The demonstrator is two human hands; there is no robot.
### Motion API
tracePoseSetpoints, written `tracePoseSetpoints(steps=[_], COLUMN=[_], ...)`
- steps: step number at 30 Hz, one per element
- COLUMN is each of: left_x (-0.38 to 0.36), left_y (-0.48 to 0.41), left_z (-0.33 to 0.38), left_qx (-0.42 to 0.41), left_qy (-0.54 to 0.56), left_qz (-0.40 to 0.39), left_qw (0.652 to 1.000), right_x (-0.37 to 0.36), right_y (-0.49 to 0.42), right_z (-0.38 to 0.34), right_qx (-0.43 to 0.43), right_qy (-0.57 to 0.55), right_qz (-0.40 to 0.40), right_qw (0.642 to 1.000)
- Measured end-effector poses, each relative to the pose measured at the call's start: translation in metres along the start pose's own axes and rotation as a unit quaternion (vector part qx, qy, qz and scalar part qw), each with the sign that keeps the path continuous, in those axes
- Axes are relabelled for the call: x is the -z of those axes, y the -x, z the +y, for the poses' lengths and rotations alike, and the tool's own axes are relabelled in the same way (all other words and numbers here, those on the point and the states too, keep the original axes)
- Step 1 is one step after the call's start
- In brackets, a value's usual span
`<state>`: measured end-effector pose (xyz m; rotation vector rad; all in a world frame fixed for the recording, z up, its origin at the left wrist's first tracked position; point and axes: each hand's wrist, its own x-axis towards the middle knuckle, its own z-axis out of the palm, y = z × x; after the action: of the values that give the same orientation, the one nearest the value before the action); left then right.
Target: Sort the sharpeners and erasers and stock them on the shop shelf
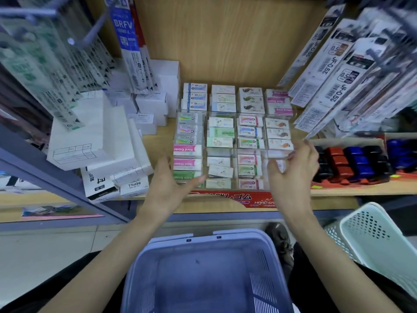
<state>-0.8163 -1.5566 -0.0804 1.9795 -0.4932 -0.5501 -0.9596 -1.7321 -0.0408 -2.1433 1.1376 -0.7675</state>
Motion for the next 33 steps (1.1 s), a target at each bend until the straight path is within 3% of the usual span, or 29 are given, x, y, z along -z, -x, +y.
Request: tracePoseSetpoints(steps=[3, 5, 8, 15, 20, 26, 33], left_x=[-0.005, -0.009, -0.016, -0.019, -0.025, -0.015, -0.013], left_y=[0.004, 0.004, 0.001, 0.004, 0.01, 0.013, 0.008], left_z=[-0.01, -0.011, -0.011, -0.013, 0.0, 0.015, 0.01], left_qx=[-0.036, -0.042, -0.057, -0.07, -0.087, -0.09, -0.078], left_qy=[-0.079, -0.092, -0.122, -0.158, -0.135, -0.338, -0.325], left_qz=[-0.029, -0.018, 0.027, 0.044, 0.057, -0.021, -0.024], left_qw=[0.996, 0.995, 0.991, 0.984, 0.985, 0.937, 0.942], right_x=[0.026, 0.03, 0.023, 0.01, 0.015, 0.014, 0.013], right_y=[-0.01, -0.011, -0.001, 0.01, -0.001, -0.004, -0.005], right_z=[0.037, 0.053, 0.057, 0.064, 0.07, 0.072, 0.075], right_qx=[-0.151, -0.187, -0.117, 0.039, 0.043, 0.057, 0.055], right_qy=[-0.047, -0.075, -0.079, 0.063, 0.05, 0.074, 0.074], right_qz=[-0.001, -0.036, -0.09, -0.149, -0.166, -0.173, -0.166], right_qw=[0.987, 0.979, 0.986, 0.986, 0.984, 0.98, 0.982])
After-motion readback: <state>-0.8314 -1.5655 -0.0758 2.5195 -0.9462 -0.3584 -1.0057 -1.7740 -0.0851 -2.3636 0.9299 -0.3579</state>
